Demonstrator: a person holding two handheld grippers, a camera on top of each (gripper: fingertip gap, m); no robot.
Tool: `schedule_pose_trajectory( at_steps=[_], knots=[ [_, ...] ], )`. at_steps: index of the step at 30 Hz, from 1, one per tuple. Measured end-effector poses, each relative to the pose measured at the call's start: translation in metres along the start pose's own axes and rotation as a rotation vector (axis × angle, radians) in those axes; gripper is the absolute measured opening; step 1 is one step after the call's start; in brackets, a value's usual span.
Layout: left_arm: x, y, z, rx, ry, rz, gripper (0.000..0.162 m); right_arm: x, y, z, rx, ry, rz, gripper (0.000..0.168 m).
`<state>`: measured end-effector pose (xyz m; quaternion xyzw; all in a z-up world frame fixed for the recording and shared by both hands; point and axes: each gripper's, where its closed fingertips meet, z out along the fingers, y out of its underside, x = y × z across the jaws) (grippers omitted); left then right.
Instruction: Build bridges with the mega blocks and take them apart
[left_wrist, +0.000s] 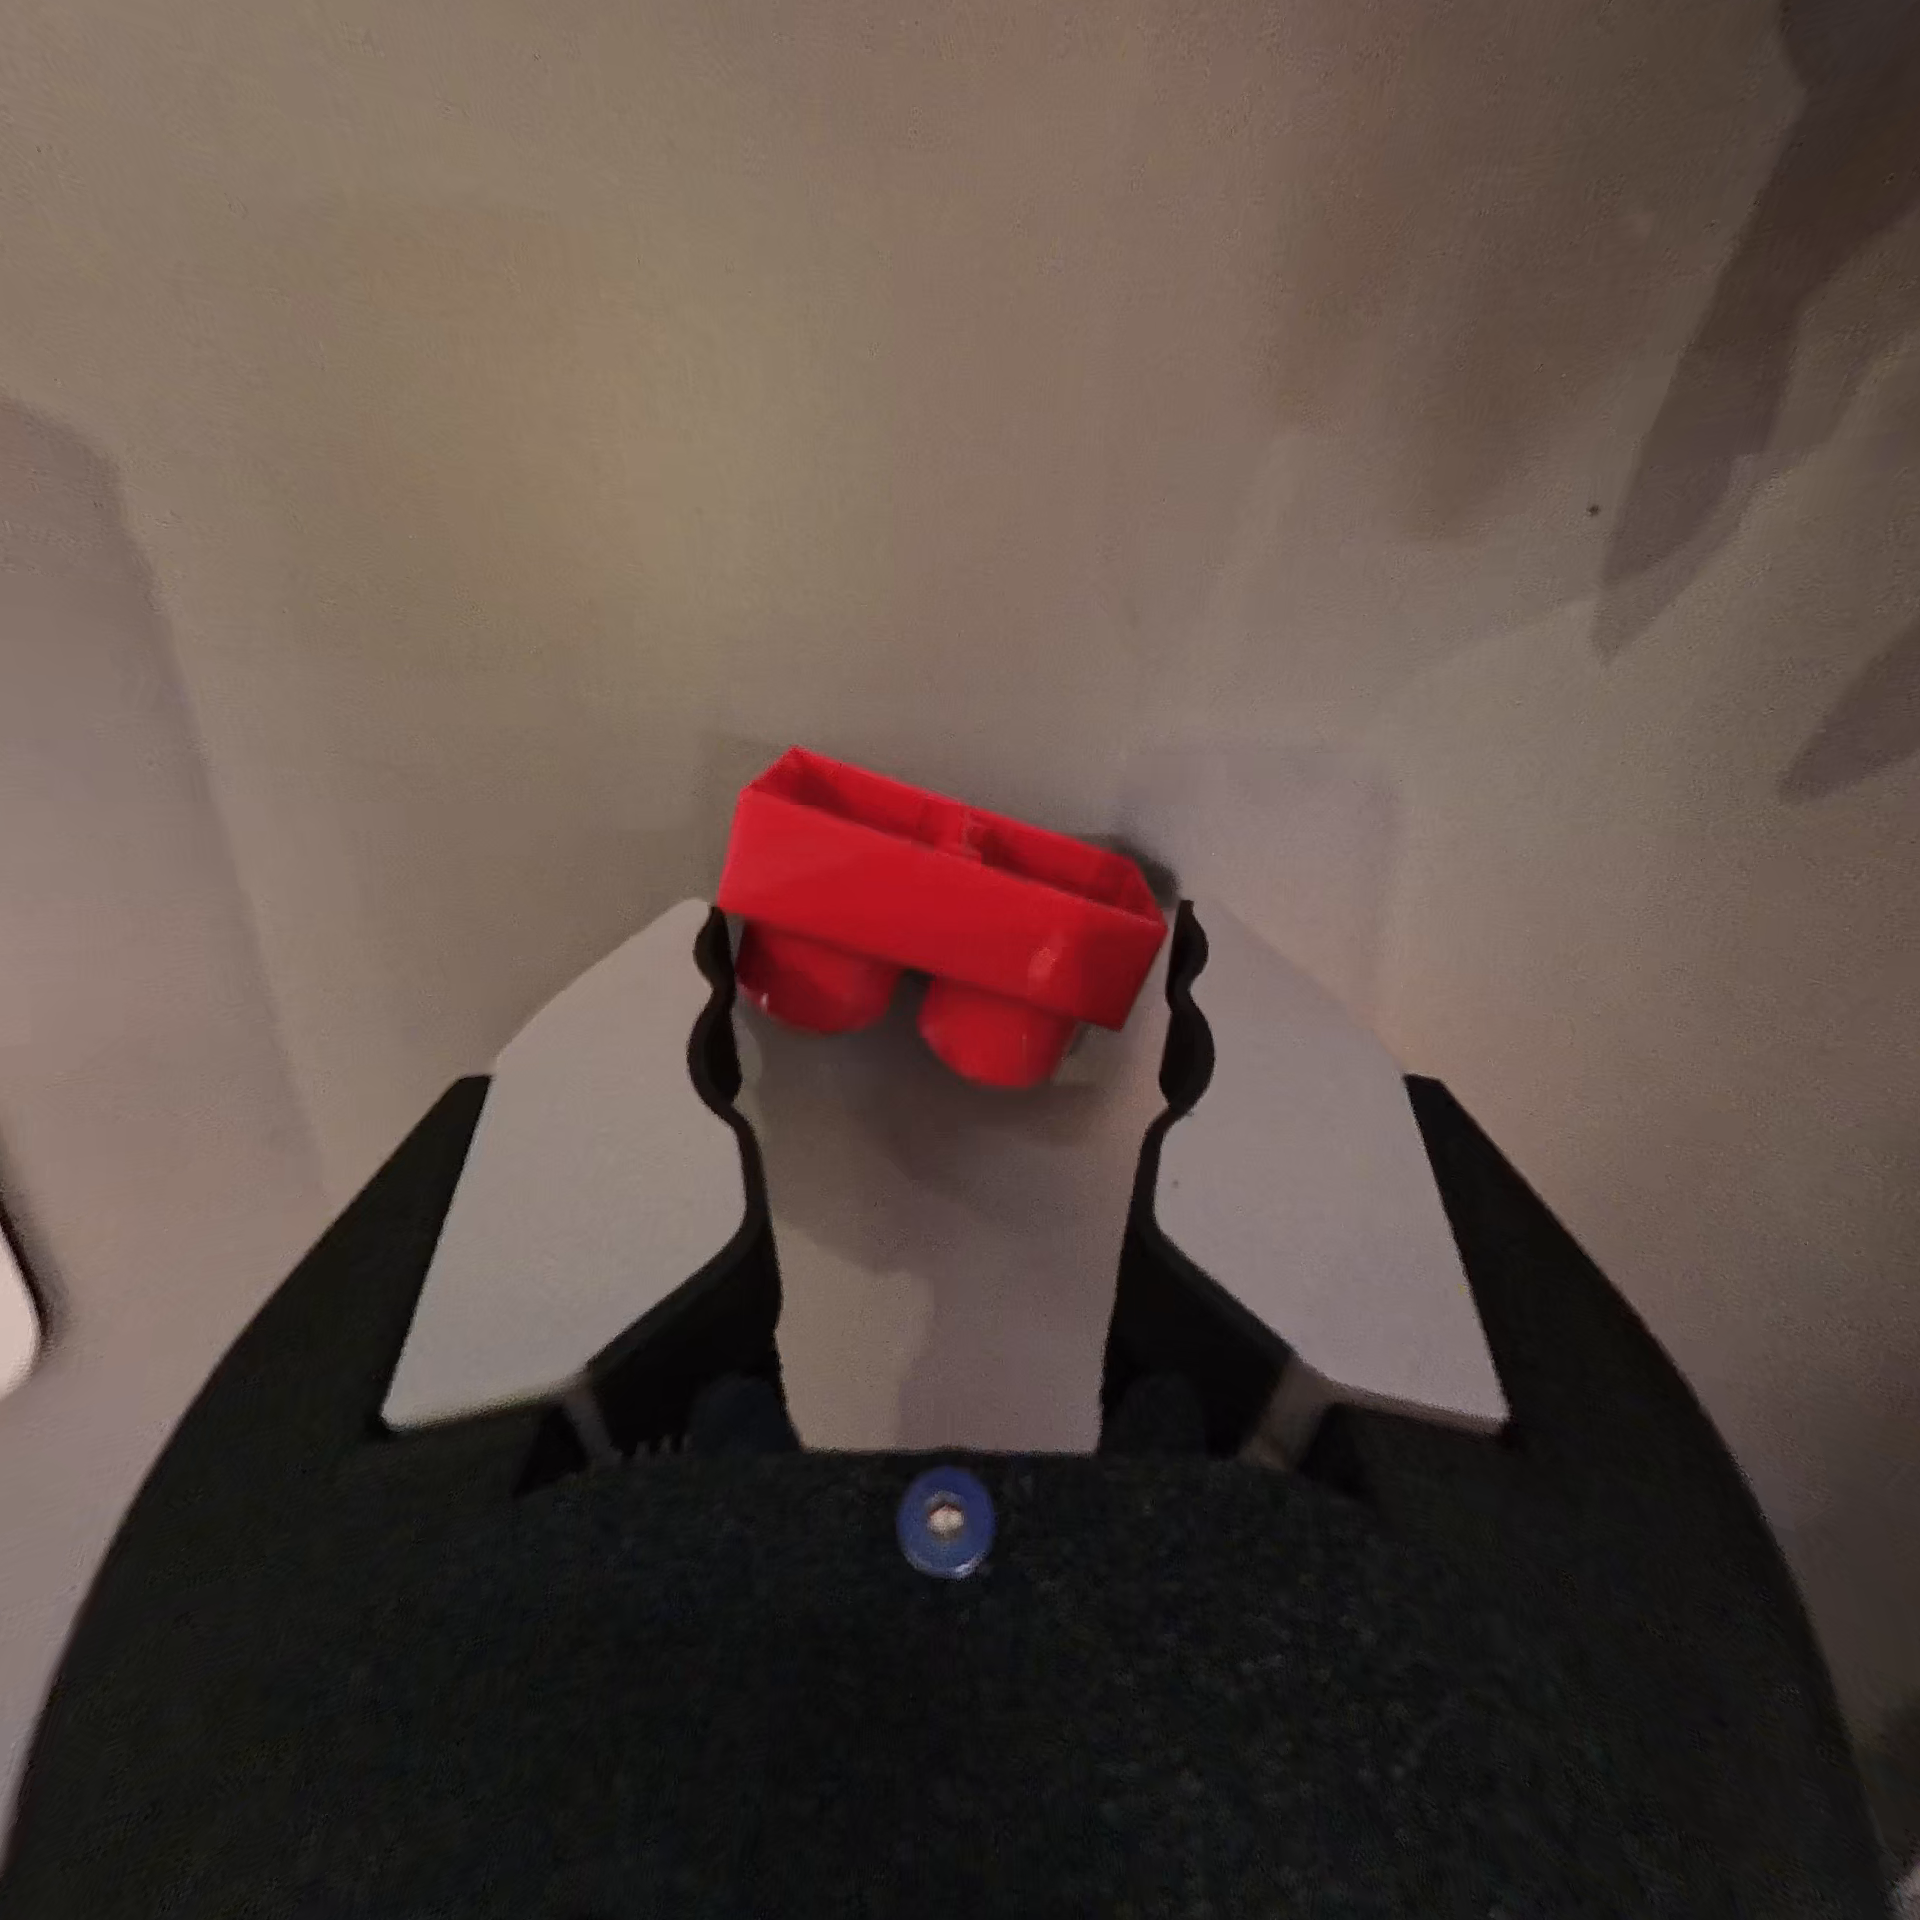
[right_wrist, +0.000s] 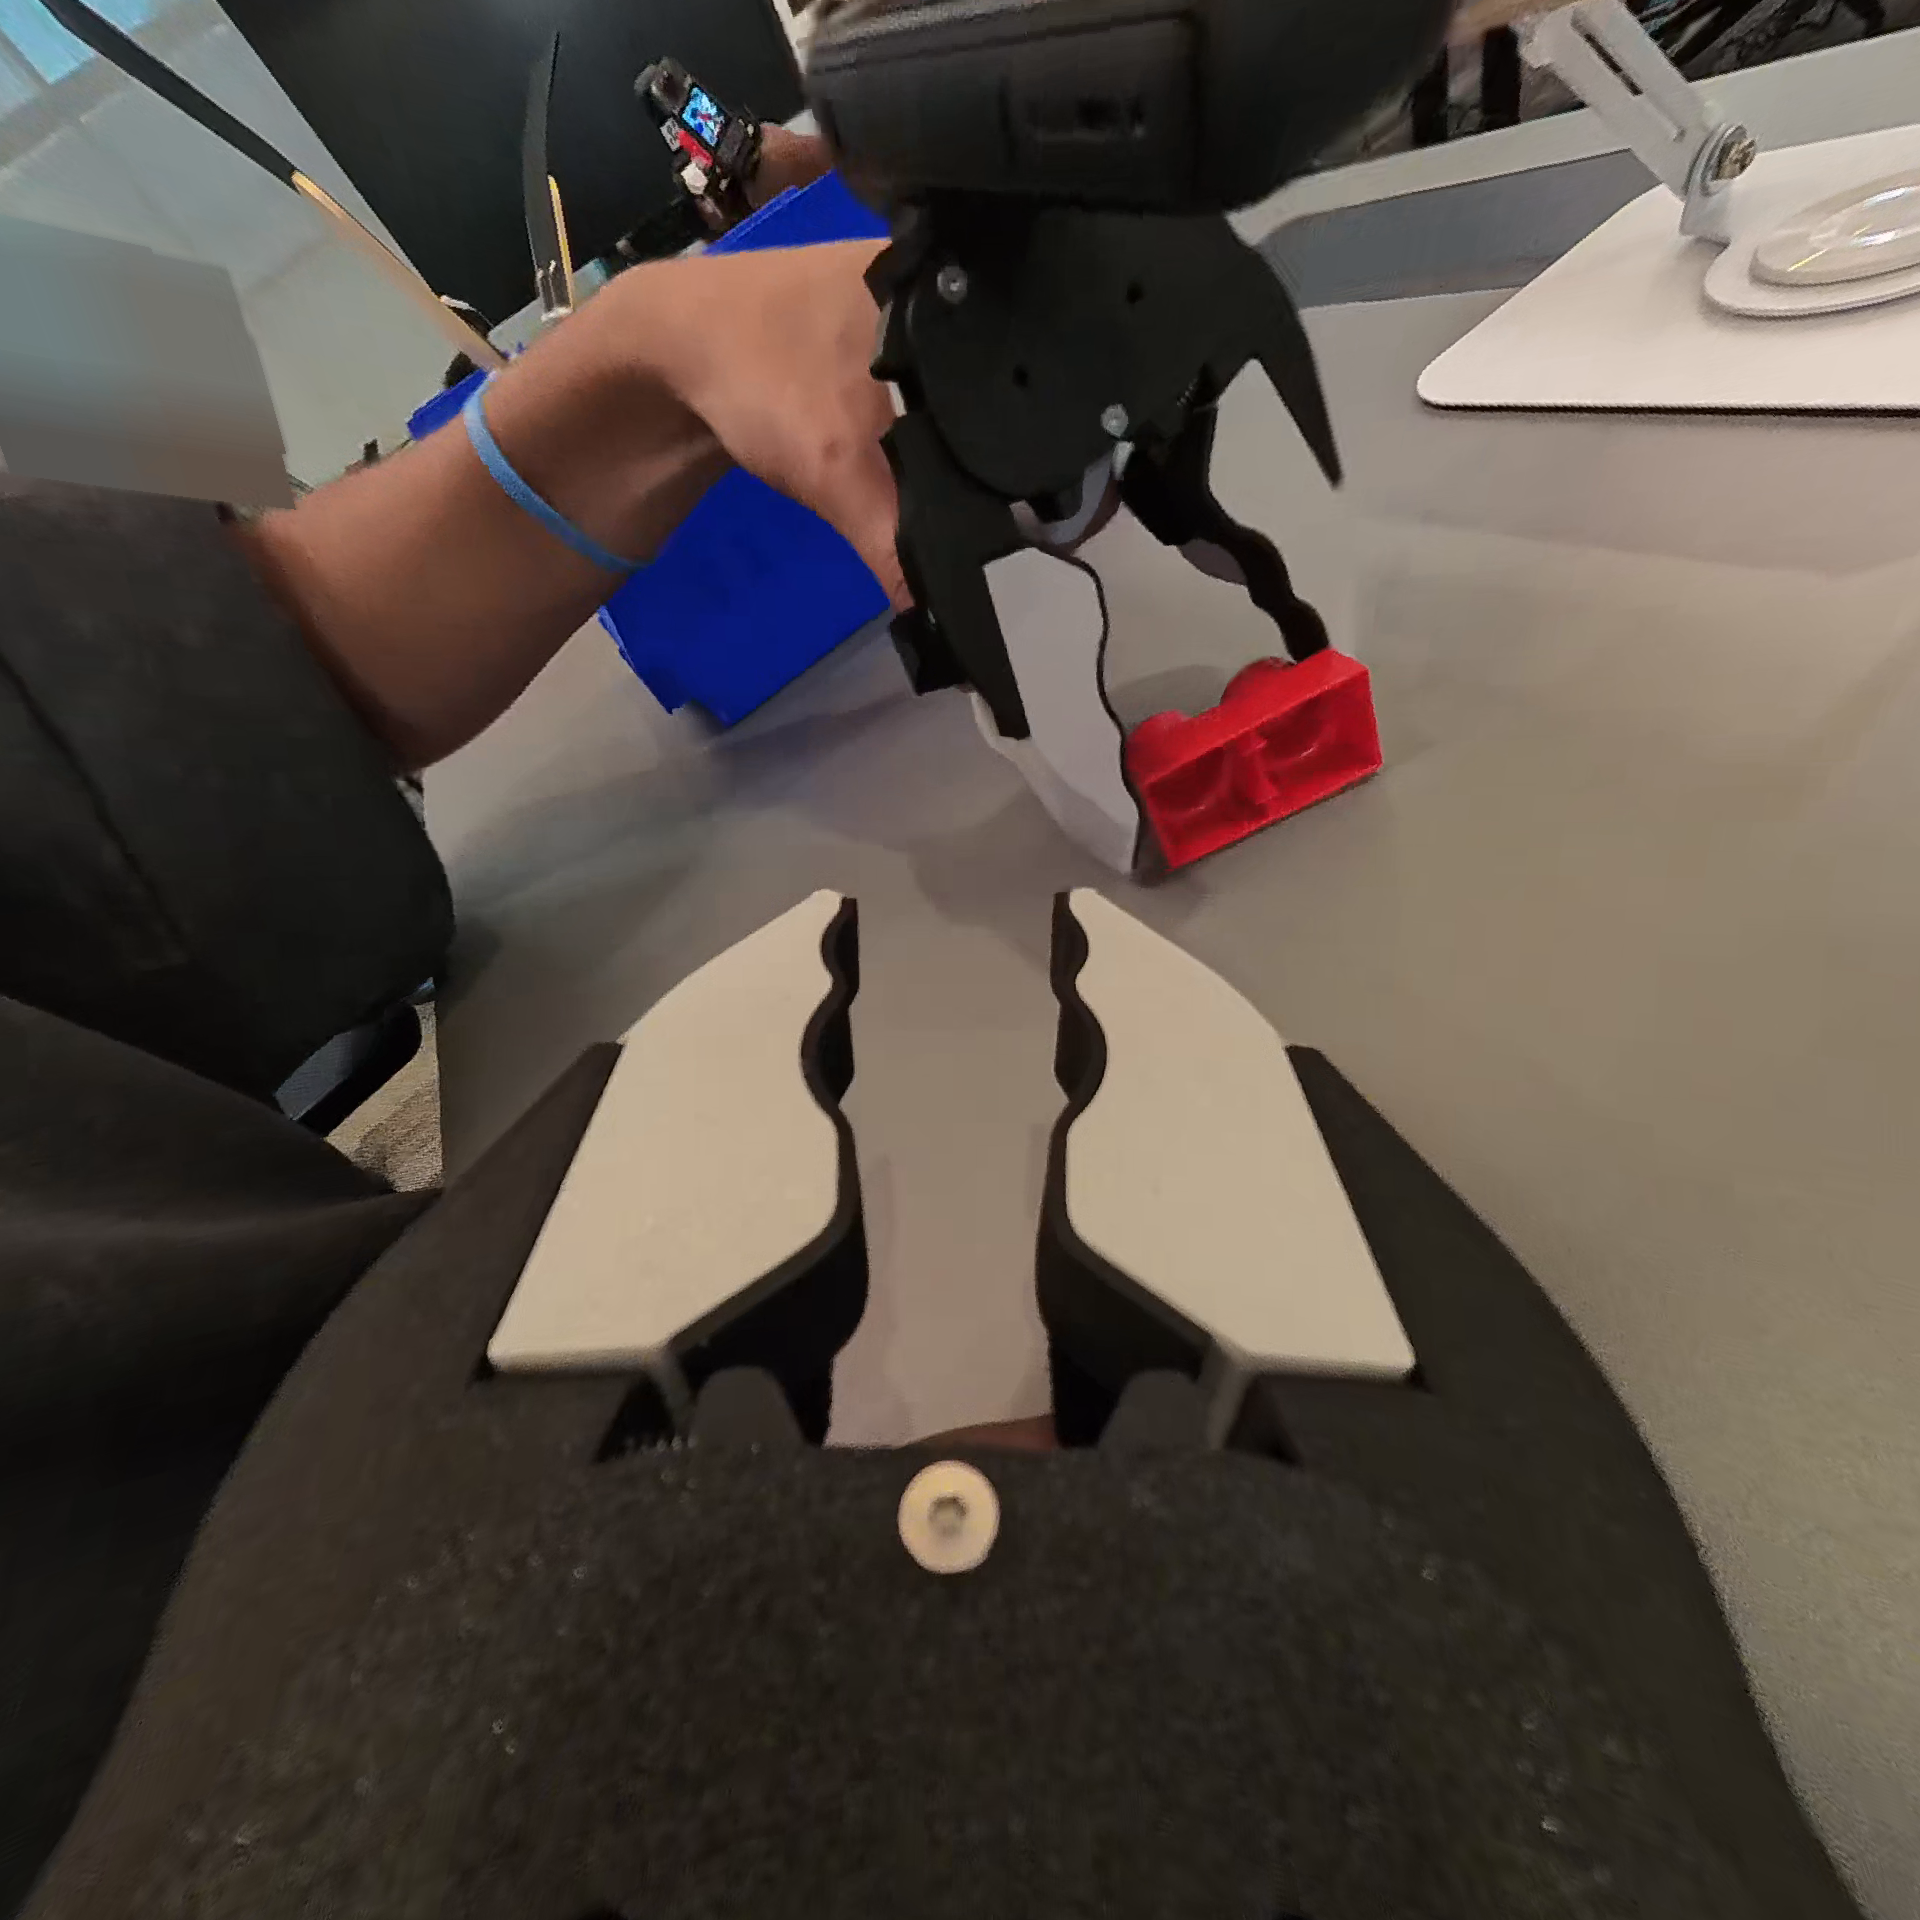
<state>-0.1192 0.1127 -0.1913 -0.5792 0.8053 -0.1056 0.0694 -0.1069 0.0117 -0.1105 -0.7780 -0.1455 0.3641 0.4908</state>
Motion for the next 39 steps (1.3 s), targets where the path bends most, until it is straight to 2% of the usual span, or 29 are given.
schedule_pose_trajectory(
  at_steps=[2,4,7,10,12,15,18,24,29,34,36,39],
  knots=[
    [0.005,0.010,-0.009,0.006,-0.020,-0.095,0.082,0.000,0.000,0.000,-0.005,-0.001,0.004,0.035],
    [0.013,0.019,-0.033,0.078,-0.085,-0.173,0.078,0.000,-0.001,-0.001,-0.002,0.003,-0.002,0.035],
    [0.036,0.033,-0.097,0.330,-0.223,-0.290,0.078,0.000,-0.004,-0.002,-0.002,0.012,-0.011,0.035],
    [0.052,0.088,-0.161,0.502,-0.343,-0.477,0.069,0.001,-0.005,0.000,-0.001,0.008,-0.005,0.035],
    [0.052,0.146,-0.186,0.465,-0.426,-0.577,0.061,0.000,-0.005,0.004,-0.004,-0.007,0.010,0.035],
    [0.039,0.239,-0.189,0.214,-0.485,-0.679,0.061,-0.003,-0.002,0.010,-0.018,-0.034,0.029,0.035],
    [0.000,0.295,-0.186,0.079,-0.532,-0.755,0.062,-0.006,0.003,0.014,-0.041,-0.034,0.018,0.035],
    [-0.067,0.335,-0.146,-0.038,-0.422,-0.807,0.063,-0.008,0.012,0.016,-0.090,-0.005,-0.036,0.035],
    [-0.085,0.361,-0.122,-0.181,-0.369,-0.841,0.062,-0.011,0.013,0.016,-0.100,-0.007,-0.049,0.035],
    [-0.084,0.359,-0.121,-0.194,-0.374,-0.823,0.057,-0.009,0.015,0.016,-0.107,-0.001,-0.053,0.035],
    [-0.079,0.358,-0.123,-0.215,-0.380,-0.809,0.047,-0.009,0.015,0.016,-0.103,-0.010,-0.044,0.035],
    [-0.076,0.351,-0.129,-0.191,-0.414,-0.796,0.048,-0.010,0.014,0.015,-0.099,-0.012,-0.046,0.035]
  ],
)
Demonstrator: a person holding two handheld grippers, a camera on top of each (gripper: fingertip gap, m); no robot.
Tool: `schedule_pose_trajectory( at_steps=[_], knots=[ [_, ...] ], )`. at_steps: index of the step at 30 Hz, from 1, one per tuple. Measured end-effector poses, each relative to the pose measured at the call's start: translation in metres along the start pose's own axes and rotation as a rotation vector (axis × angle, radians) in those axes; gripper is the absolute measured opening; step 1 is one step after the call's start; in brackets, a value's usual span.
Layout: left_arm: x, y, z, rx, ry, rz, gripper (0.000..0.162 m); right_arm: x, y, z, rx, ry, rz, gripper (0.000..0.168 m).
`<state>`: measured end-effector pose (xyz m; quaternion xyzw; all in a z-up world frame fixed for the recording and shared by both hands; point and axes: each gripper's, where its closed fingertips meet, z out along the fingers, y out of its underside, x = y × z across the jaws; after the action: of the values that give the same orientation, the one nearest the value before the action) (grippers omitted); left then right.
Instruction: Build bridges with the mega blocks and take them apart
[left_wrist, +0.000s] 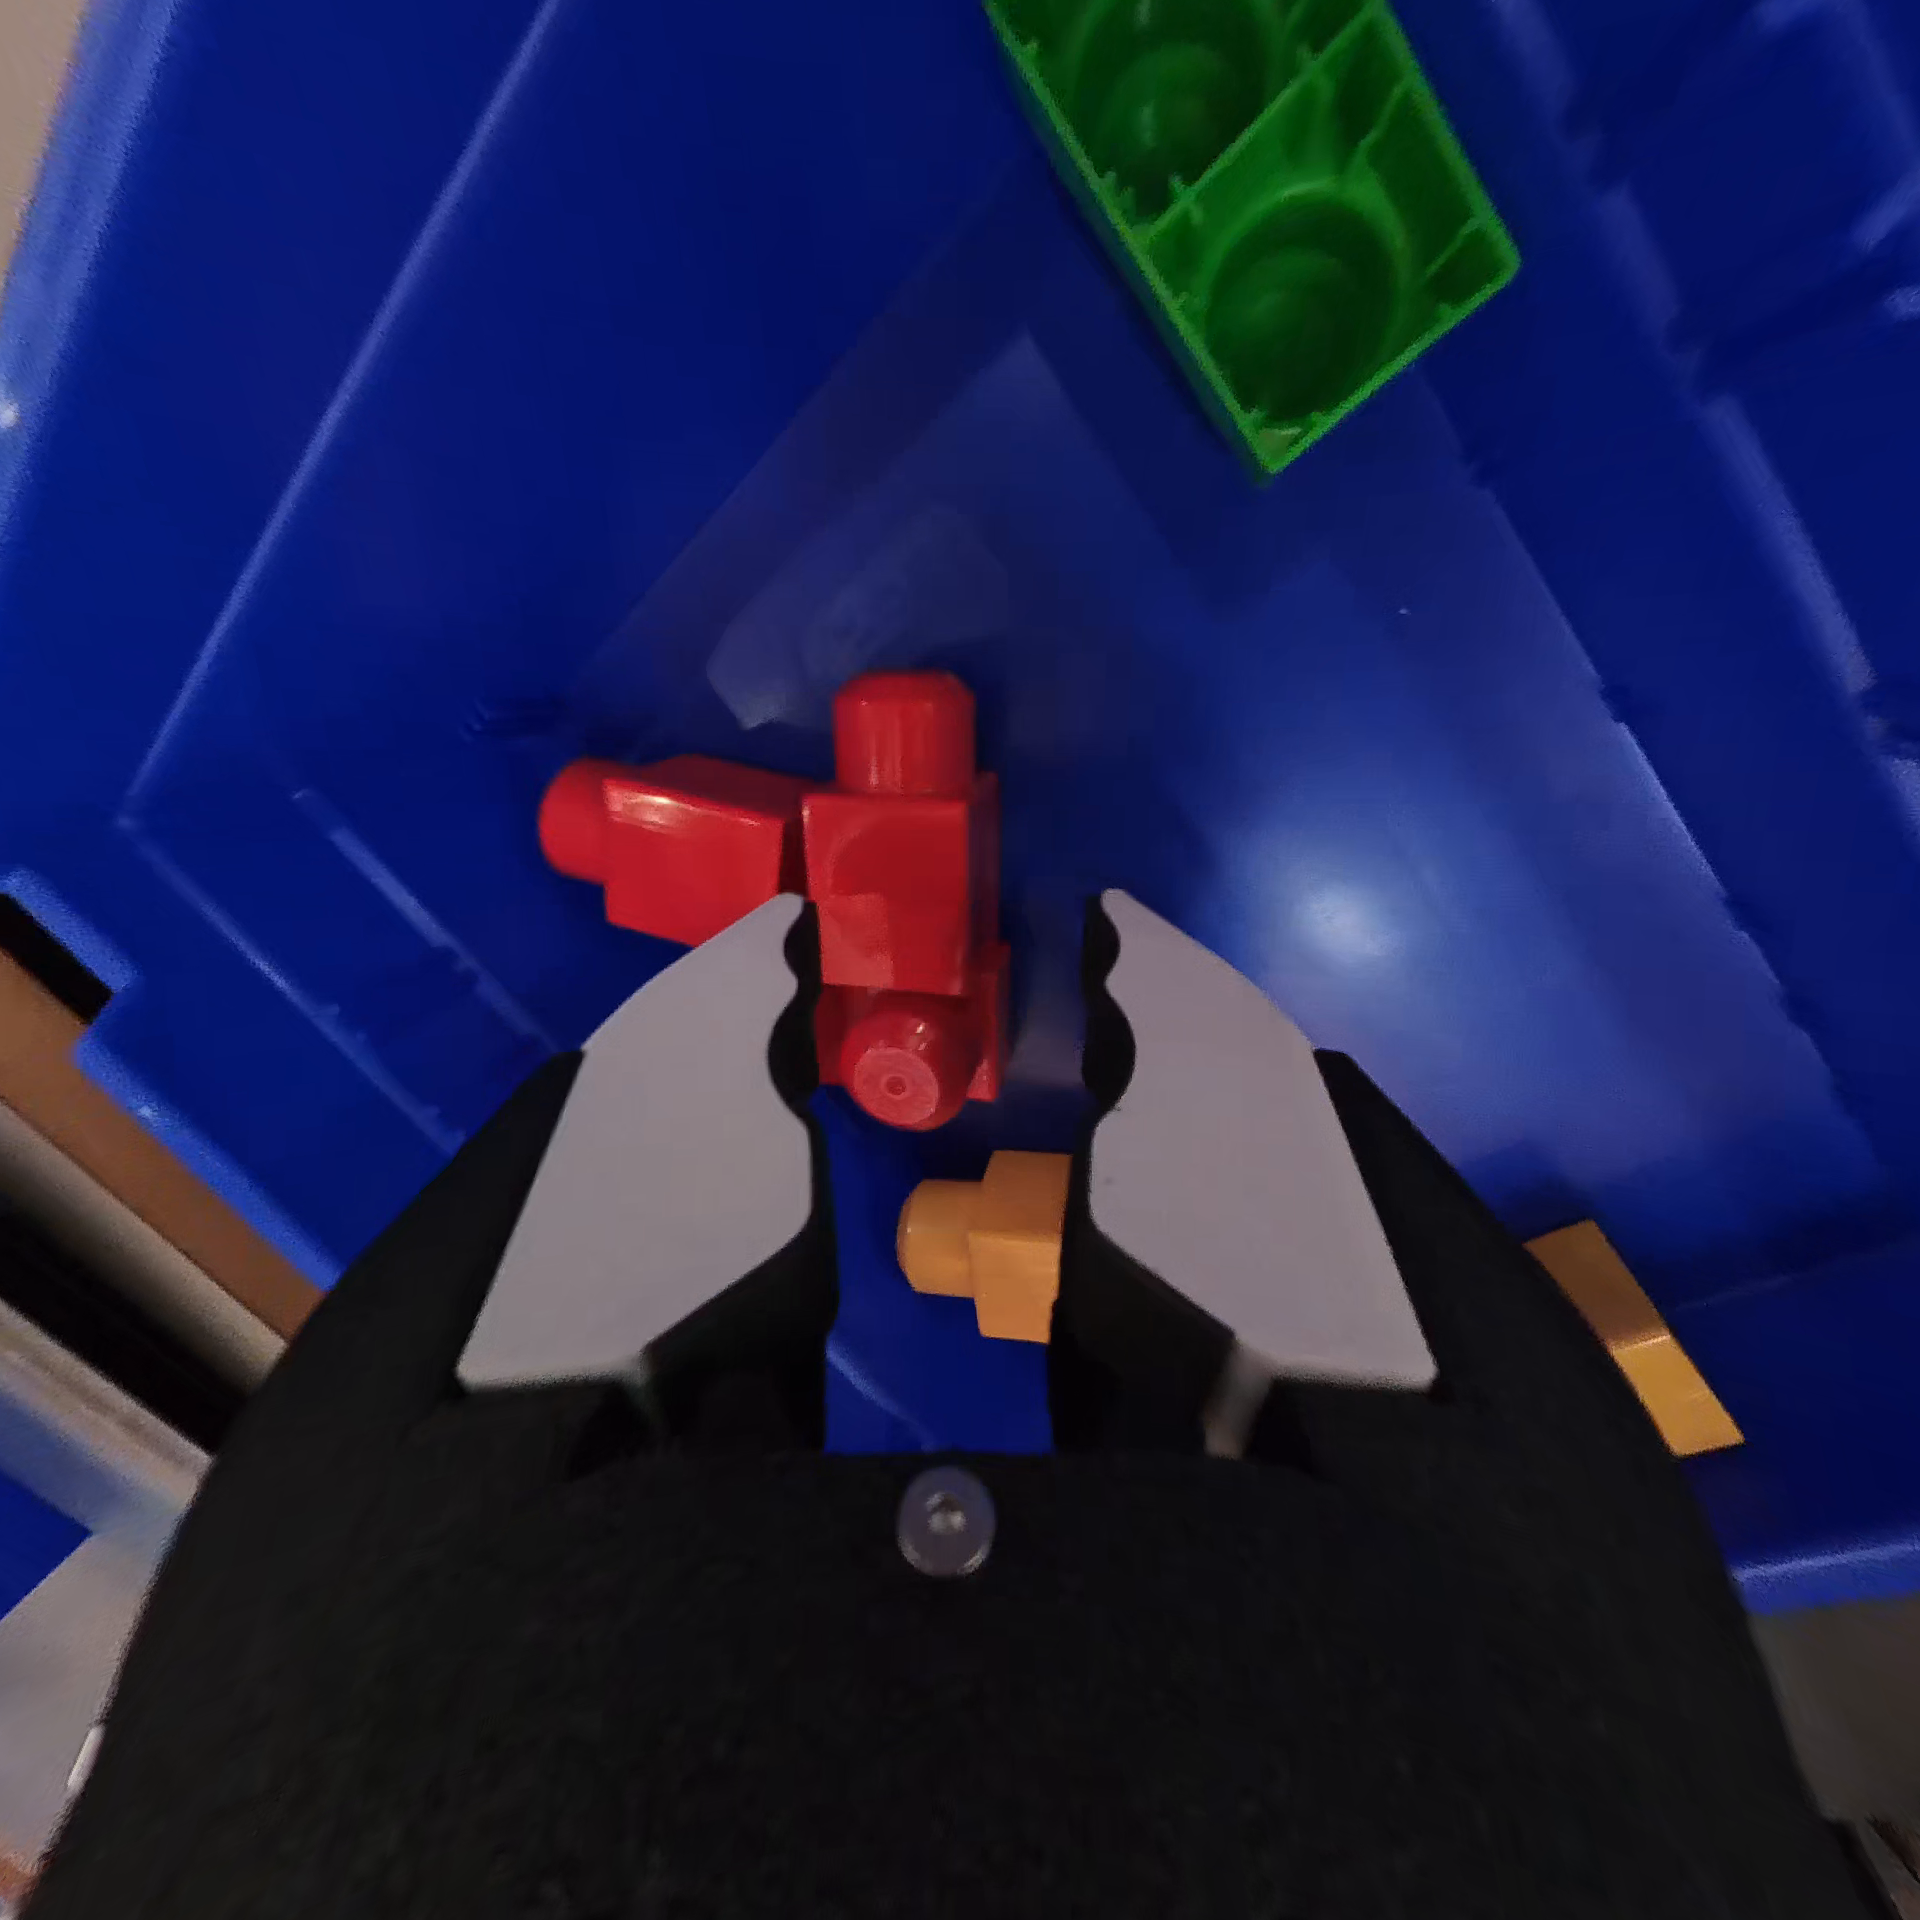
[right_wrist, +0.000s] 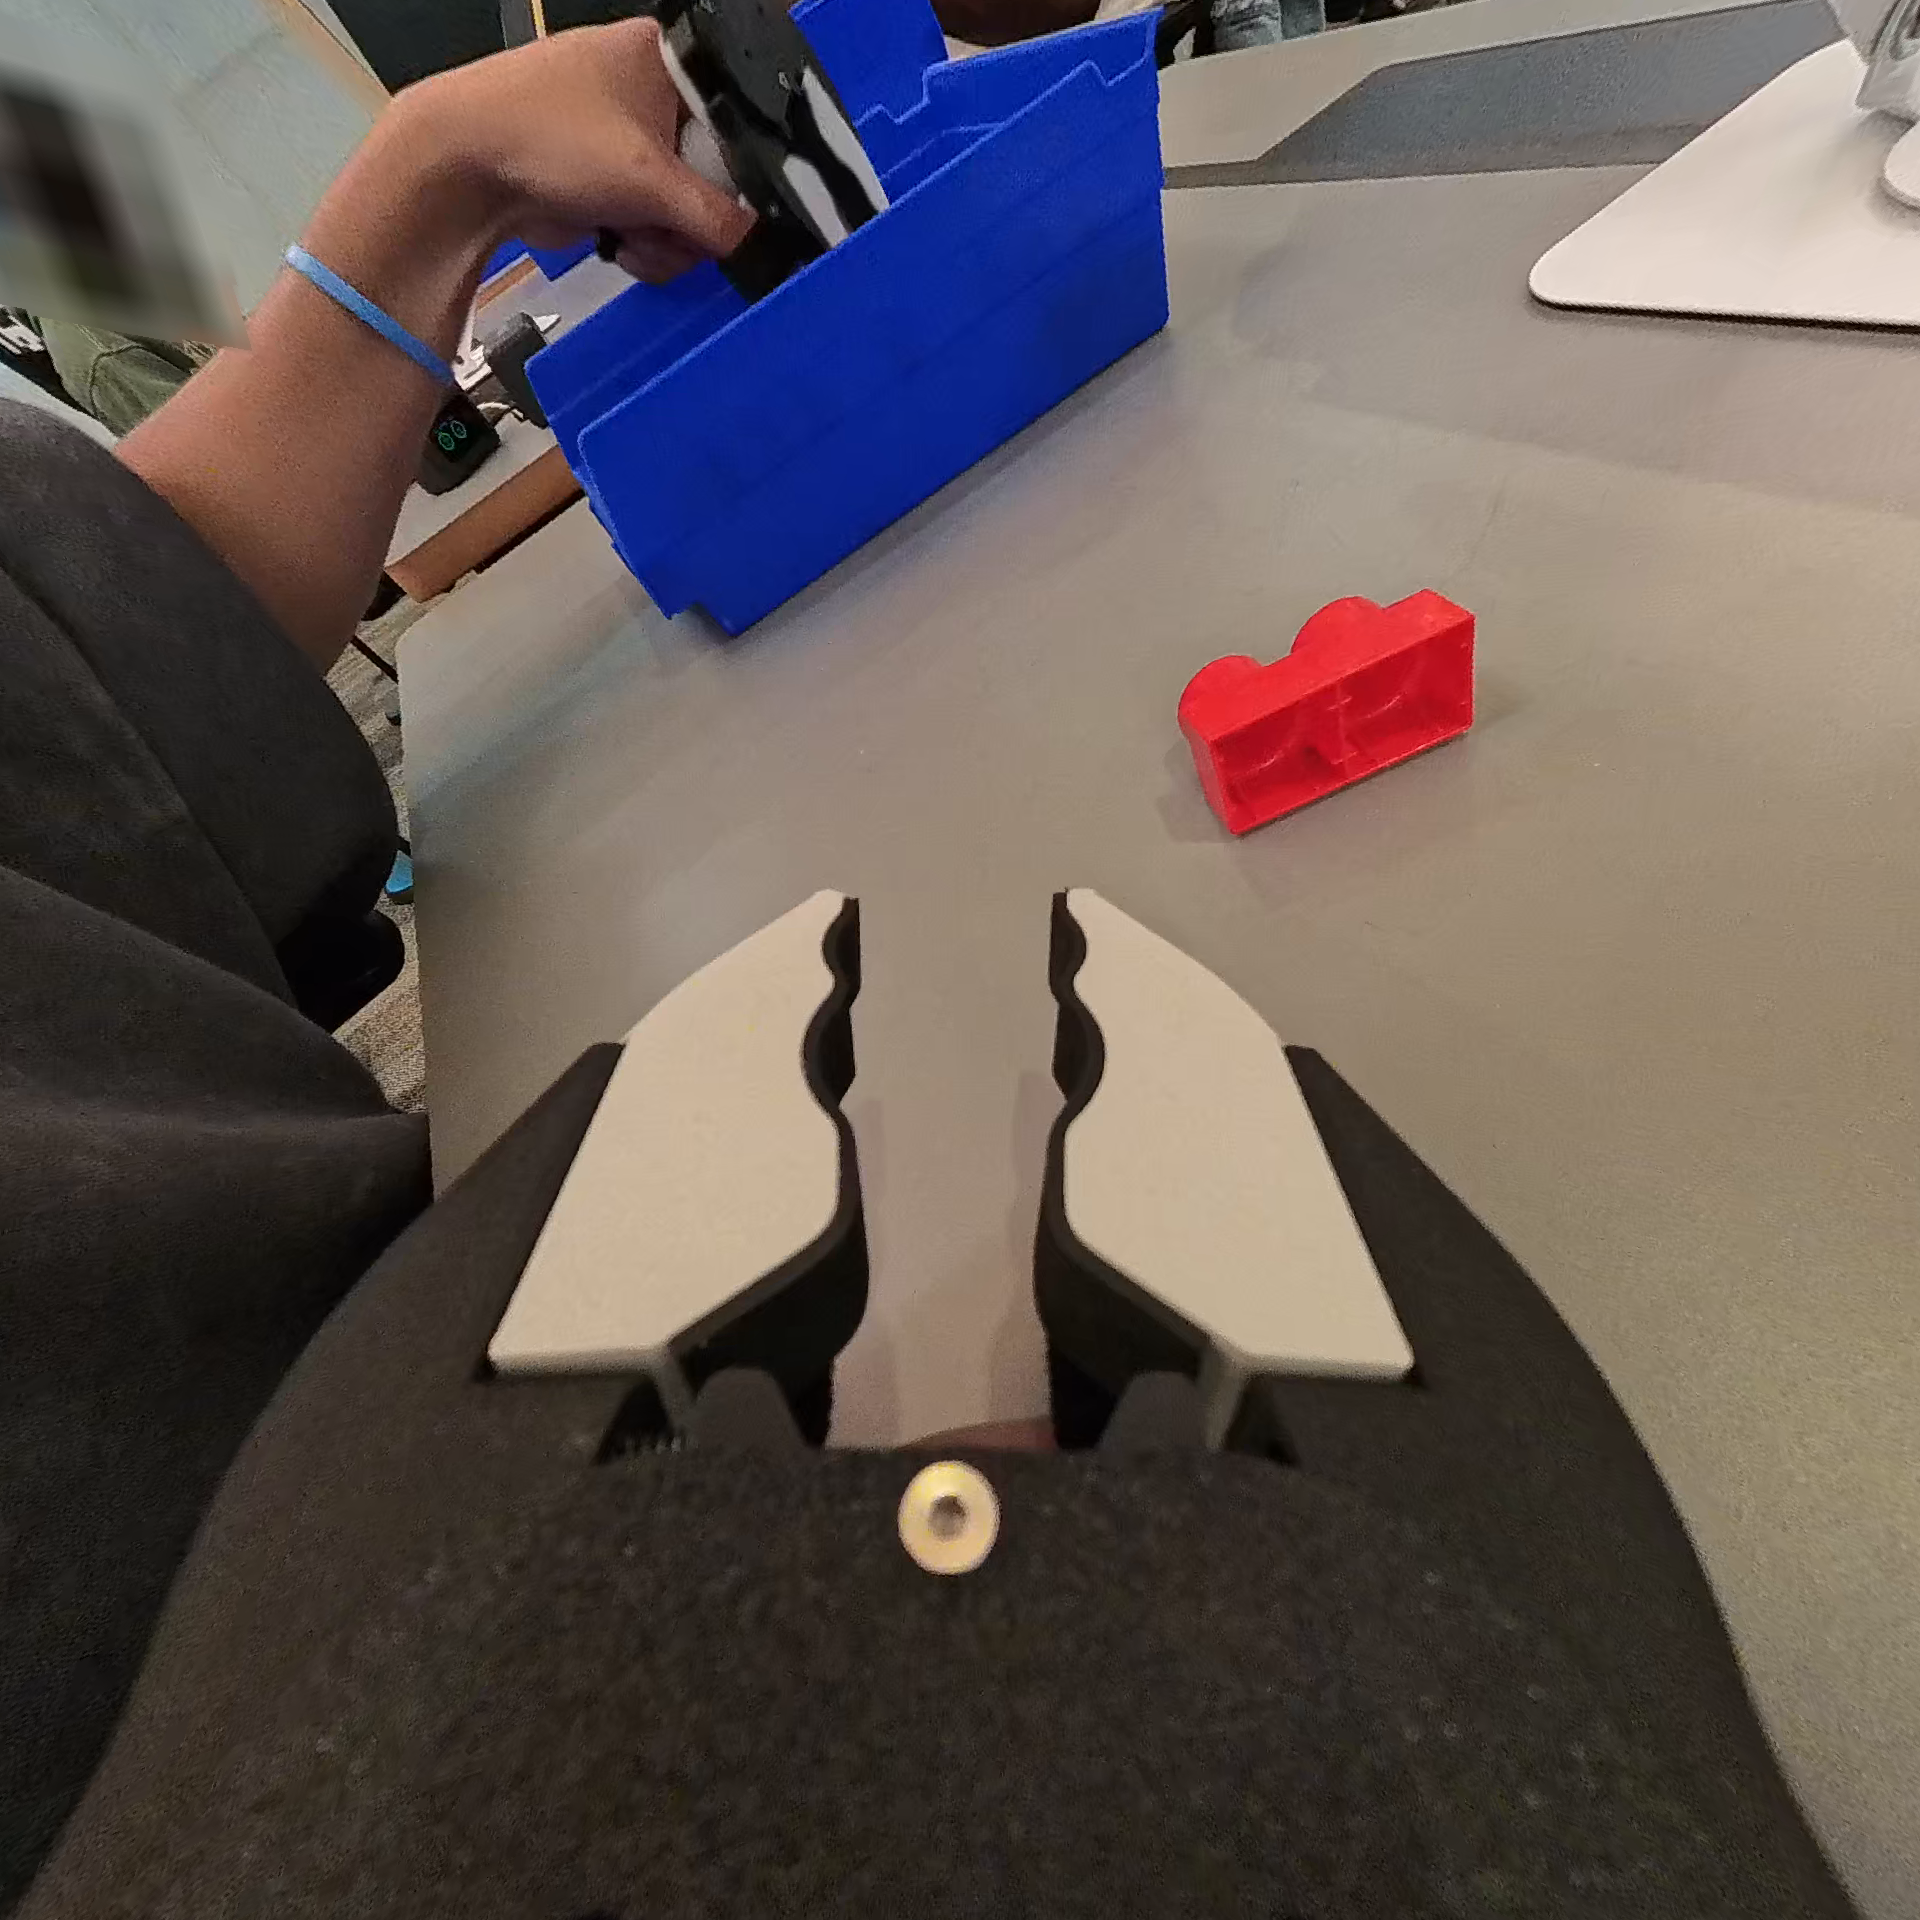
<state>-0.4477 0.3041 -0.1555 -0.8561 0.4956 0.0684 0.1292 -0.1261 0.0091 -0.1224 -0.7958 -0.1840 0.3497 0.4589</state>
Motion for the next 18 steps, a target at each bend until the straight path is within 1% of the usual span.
schedule_pose_trajectory(
  at_steps=[4,5,6,7,10,12,14,16,18],
  knots=[
    [-0.001,0.007,0.015,-0.057,0.019,-0.005,0.051,-0.001,-0.001,0.000,0.007,-0.018,0.017,0.035],
    [-0.002,0.009,0.021,-0.070,0.024,-0.006,0.050,-0.001,-0.001,0.000,0.009,-0.023,0.023,0.035],
    [-0.003,0.010,0.026,-0.078,0.029,-0.009,0.043,-0.002,-0.001,-0.001,0.013,-0.024,0.025,0.035],
    [-0.003,0.011,0.029,-0.084,0.037,-0.010,0.040,-0.002,-0.002,-0.001,0.016,-0.023,0.024,0.034],
    [0.000,0.007,0.019,-0.066,0.052,-0.012,0.038,-0.001,-0.003,-0.003,0.018,-0.017,0.023,0.034],
    [0.003,-0.002,-0.006,-0.017,0.023,-0.004,0.038,0.000,-0.004,-0.004,0.025,-0.012,0.025,0.034],
    [0.018,-0.019,-0.044,0.070,0.010,0.006,0.037,0.000,-0.005,-0.005,0.032,-0.013,0.031,0.034],
    [0.044,-0.044,-0.087,0.189,-0.003,0.011,0.037,0.001,-0.006,-0.006,0.038,-0.011,0.035,0.034],
    [0.084,-0.069,-0.124,0.299,0.003,0.032,0.037,0.001,-0.006,-0.006,0.038,-0.010,0.035,0.034]
  ],
)
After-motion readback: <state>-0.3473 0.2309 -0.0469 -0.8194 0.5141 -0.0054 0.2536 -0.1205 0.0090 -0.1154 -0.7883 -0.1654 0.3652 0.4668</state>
